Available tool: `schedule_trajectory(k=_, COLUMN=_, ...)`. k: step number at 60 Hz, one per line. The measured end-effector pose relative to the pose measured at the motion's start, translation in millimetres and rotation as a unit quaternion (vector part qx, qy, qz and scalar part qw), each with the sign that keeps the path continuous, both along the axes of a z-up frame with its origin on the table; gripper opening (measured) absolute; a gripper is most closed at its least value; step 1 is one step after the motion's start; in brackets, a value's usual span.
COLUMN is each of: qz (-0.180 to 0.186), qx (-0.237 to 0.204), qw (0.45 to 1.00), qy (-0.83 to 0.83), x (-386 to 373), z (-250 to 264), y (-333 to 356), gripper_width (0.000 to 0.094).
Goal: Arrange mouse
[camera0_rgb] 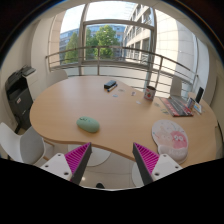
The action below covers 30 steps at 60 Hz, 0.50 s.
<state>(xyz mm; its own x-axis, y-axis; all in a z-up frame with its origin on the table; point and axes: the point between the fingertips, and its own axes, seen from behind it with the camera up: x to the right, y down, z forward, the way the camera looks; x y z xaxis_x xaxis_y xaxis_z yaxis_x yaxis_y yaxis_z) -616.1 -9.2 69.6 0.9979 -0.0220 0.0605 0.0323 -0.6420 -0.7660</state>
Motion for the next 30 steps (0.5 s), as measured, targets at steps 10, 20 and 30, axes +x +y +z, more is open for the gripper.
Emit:
schedule_trajectory(k=10, qz=0.049, qx=-0.023, qw=0.998, qy=0.011, x=-45.0, z=-44.1, y=65.7, gripper_width=0.085)
schedule_trajectory(k=20, qz=0.104, qx=-0.045, qw=0.994, qy=0.012, x=-75.0, z=-77.7, y=108.9, gripper_width=0.0847)
schedule_trajectory(k=30, qz=0.134, qx=-0.036, qw=0.99, qy=0.004, x=-80.1, z=-83.6, y=146.6, gripper_width=0.0843)
